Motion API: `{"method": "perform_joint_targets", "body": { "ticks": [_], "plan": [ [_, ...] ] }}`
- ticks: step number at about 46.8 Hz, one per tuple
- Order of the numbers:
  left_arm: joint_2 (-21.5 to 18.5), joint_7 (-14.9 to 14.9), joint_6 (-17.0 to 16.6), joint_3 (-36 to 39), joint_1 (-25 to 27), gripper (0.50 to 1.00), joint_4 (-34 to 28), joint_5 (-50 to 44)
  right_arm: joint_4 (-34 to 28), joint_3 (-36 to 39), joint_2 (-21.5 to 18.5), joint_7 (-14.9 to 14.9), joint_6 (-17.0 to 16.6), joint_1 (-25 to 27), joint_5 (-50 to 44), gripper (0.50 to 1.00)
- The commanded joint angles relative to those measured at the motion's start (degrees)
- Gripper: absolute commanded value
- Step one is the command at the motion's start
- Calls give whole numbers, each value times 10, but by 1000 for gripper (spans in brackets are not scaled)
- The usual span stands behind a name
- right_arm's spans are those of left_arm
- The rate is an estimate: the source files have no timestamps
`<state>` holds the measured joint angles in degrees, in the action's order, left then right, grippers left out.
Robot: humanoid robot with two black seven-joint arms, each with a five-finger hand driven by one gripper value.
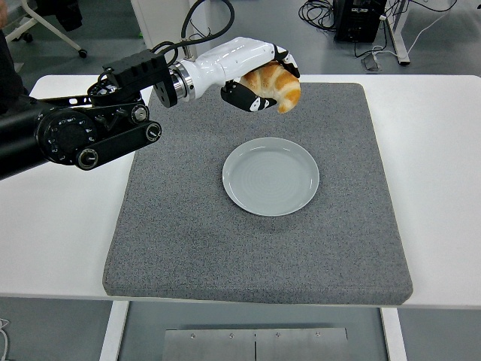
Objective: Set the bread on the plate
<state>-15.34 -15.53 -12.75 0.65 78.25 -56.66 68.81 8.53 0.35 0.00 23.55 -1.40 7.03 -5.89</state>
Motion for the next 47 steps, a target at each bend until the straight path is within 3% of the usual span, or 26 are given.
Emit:
{"method": "perform_joint_targets", "body": {
  "ticks": [1,47],
  "plan": [
    [10,0,-1,5,-3,567,4,0,0,0,0,0,0,1,0,1000],
    [39,1,-11,35,-69,571,7,1,0,0,0,0,1,0,0,1000]
  ]
}}
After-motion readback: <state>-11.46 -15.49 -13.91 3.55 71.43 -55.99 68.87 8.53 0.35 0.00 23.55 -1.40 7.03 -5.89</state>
